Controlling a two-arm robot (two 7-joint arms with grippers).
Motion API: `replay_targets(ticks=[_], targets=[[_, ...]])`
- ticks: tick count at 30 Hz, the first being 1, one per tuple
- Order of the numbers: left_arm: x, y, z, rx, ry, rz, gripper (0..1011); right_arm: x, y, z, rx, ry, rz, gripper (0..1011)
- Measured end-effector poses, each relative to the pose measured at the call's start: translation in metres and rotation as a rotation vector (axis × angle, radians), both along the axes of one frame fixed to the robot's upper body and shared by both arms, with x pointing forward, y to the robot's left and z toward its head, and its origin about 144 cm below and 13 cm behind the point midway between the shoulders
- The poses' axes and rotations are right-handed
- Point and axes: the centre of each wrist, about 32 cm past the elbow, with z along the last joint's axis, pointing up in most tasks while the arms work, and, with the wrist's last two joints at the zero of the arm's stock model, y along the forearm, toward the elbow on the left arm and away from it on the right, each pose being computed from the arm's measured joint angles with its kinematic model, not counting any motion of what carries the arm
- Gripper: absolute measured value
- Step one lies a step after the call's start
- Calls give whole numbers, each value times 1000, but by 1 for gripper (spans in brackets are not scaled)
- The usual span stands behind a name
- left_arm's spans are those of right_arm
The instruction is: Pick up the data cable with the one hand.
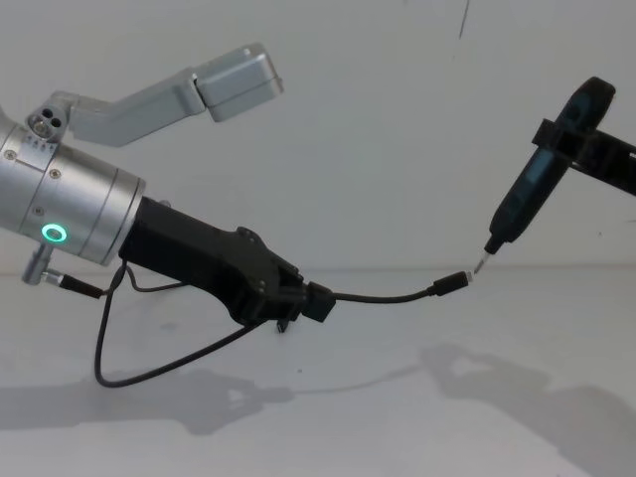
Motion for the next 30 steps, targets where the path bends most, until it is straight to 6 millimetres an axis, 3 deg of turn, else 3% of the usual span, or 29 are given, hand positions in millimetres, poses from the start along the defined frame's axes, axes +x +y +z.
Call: replay_targets(ticks=[30], targets=[[0,0,0,0,0,0,49,2,0,-3,31,3,32,263]])
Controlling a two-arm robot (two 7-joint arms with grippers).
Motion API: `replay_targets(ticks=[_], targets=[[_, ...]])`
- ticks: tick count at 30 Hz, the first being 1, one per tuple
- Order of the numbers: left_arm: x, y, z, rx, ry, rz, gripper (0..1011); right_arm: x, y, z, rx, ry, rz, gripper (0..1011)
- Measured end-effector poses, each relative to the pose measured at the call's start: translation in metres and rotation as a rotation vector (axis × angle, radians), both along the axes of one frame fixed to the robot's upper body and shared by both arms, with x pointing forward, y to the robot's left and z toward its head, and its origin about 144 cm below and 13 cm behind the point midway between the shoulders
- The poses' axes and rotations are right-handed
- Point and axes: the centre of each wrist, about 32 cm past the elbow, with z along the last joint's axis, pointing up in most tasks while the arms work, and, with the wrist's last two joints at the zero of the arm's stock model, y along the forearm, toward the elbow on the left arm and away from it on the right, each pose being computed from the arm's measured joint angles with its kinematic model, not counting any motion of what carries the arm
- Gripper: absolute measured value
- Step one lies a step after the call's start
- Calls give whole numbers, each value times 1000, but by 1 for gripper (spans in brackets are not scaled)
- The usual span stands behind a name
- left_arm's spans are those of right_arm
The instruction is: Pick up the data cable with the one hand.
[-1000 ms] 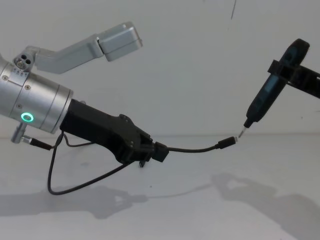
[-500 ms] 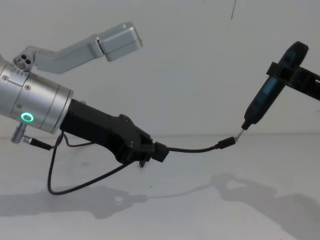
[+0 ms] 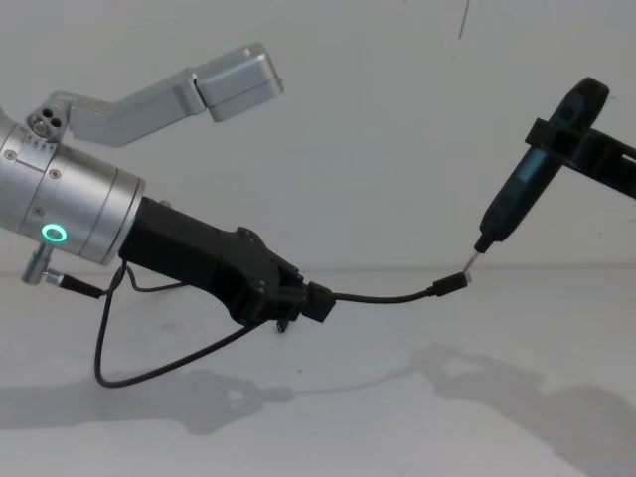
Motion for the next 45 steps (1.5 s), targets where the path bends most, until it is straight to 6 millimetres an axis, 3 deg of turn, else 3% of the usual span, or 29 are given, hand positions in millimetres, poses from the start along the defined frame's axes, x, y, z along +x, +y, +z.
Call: replay_targets(ticks=[45], targets=[[0,0,0,0,0,0,49,-2,3,-1,0,22,-40,263]])
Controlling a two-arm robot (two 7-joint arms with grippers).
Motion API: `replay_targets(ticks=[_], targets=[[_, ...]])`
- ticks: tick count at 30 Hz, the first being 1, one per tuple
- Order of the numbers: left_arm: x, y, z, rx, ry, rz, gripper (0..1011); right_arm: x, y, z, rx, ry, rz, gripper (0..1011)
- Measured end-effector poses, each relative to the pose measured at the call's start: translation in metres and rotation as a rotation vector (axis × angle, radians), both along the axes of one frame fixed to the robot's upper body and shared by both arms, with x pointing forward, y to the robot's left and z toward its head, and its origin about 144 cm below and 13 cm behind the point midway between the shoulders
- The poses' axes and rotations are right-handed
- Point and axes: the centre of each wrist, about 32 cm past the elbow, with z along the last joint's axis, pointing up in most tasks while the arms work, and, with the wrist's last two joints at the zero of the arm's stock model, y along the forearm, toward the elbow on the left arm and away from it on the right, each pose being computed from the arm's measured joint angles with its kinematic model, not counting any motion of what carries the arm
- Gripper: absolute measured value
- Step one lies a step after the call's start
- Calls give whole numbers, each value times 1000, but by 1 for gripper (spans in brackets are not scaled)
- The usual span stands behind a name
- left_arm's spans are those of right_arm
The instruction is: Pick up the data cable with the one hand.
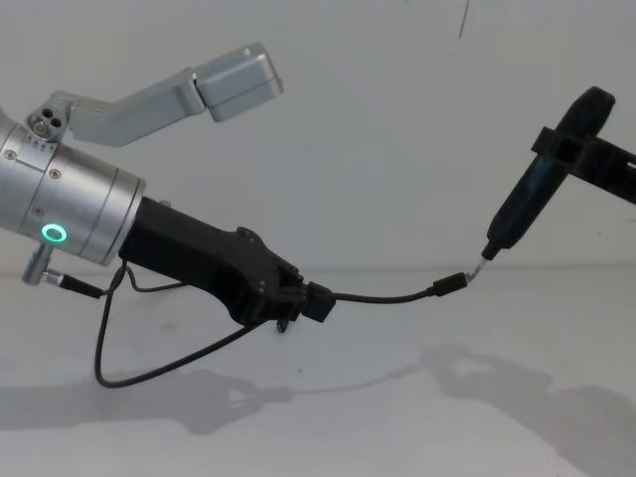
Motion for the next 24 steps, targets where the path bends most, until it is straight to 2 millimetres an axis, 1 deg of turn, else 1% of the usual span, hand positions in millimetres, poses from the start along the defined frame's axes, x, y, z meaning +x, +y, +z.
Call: replay_targets(ticks=[24], targets=[[0,0,0,0,0,0,50,2,1,0,1,0,10,263]])
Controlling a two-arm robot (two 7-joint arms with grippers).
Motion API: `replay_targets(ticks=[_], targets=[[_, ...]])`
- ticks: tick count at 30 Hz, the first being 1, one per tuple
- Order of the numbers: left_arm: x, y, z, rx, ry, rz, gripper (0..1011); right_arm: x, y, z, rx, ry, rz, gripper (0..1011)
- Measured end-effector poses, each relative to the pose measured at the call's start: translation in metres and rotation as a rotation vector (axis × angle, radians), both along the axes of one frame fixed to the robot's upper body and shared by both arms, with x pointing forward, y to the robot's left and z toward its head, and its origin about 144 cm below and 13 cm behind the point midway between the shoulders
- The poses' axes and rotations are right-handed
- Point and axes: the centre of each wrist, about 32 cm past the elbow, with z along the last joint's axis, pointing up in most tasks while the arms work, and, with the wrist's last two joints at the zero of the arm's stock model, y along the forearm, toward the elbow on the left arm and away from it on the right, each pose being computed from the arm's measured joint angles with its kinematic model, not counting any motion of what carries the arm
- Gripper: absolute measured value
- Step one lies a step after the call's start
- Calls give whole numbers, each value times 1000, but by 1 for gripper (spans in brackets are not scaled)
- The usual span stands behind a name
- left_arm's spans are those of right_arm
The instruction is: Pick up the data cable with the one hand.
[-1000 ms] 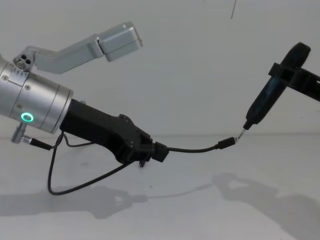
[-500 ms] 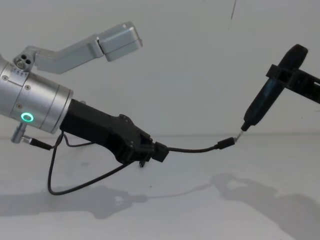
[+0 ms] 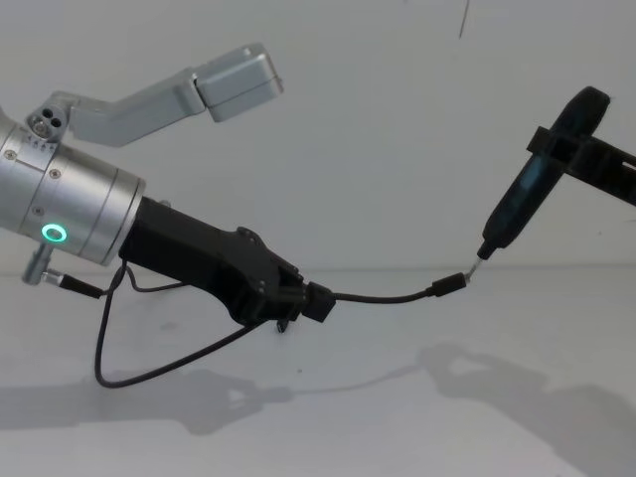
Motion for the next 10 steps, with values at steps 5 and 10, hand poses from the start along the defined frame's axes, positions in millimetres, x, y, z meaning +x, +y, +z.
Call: replay_targets(ticks=[5,10], targets=[[0,0,0,0,0,0,49,0,0,0,0,-1,1,263],[0,0,0,0,0,0,49,0,0,0,0,-1,2,263]])
